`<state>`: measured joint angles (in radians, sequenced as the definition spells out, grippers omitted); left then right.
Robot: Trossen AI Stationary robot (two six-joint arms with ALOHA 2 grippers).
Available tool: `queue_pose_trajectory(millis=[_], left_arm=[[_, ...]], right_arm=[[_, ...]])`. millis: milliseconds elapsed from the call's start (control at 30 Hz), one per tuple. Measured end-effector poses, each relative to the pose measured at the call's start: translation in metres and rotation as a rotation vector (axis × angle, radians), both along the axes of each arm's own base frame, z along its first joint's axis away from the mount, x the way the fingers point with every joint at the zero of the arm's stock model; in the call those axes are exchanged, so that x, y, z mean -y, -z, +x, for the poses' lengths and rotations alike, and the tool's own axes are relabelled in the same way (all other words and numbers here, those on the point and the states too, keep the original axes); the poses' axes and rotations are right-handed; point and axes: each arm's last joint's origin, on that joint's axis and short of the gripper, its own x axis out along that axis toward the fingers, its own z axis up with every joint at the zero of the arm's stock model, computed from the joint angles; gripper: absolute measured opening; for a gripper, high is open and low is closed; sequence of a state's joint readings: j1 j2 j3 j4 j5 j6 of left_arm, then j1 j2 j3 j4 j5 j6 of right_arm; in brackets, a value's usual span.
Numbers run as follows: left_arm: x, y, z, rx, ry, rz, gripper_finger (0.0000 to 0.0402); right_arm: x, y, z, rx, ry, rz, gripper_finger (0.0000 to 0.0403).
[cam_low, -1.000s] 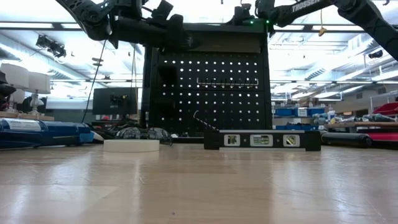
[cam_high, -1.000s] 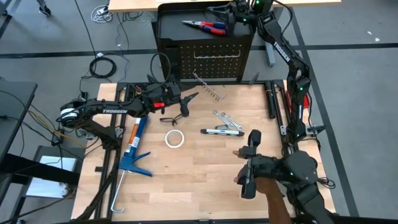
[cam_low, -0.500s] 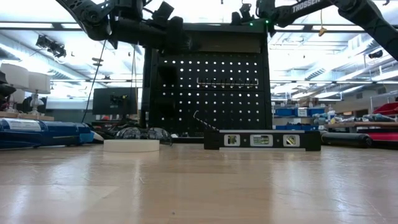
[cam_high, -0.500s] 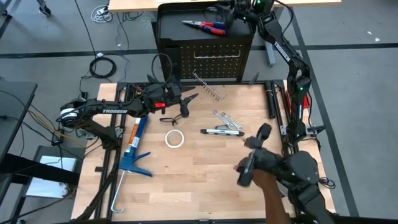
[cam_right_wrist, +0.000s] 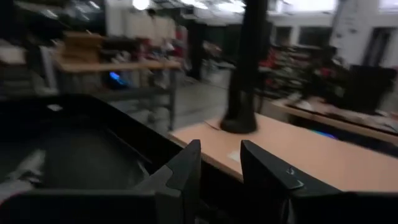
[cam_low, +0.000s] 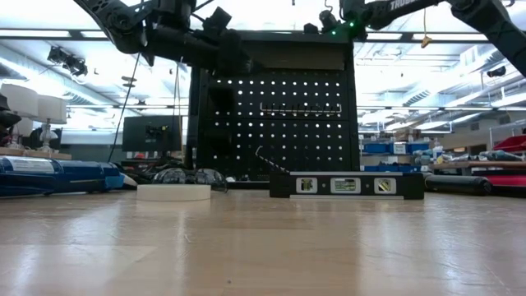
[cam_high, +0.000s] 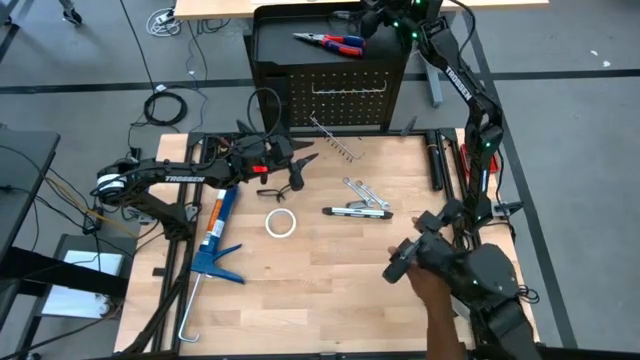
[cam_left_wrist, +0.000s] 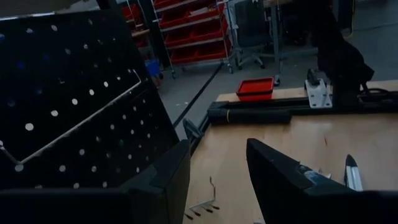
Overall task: Hang tools onto peg board
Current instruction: Remove the pliers from the peg board bin
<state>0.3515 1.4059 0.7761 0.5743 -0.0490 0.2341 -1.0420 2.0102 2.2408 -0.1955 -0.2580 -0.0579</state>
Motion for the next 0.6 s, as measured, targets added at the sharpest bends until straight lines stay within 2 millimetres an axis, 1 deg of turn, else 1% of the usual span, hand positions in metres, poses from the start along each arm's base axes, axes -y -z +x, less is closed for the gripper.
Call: queue_pose_trajectory(millis=[200, 333, 400, 533, 600], left_arm=[[0.000, 0.002, 0.000, -0.025, 0.001, 0.014, 0.0161], [0.000, 0.001, 0.000, -0.016, 0.001, 0.016, 0.0161], [0.000, 0.001, 0.000, -0.016, 0.001, 0.016, 0.0161], [0.000, 0.000, 0.000, -0.010, 0.001, 0.018, 0.0161], [0.000, 0.000, 0.000, -0.008, 0.001, 0.018, 0.0161]], right_arm=[[-0.006, -0.005, -0.011, -0.046, 0.109, 0.033, 0.0115], [-0.009, -0.010, -0.020, -0.098, 0.250, 0.021, 0.0095], [-0.008, -0.010, -0.022, -0.107, 0.293, 0.015, 0.0080], [-0.007, -0.009, -0.024, -0.128, 0.298, 0.017, 0.0045], [-0.008, -0.005, -0.024, -0.179, 0.240, 0.021, 0.0028]])
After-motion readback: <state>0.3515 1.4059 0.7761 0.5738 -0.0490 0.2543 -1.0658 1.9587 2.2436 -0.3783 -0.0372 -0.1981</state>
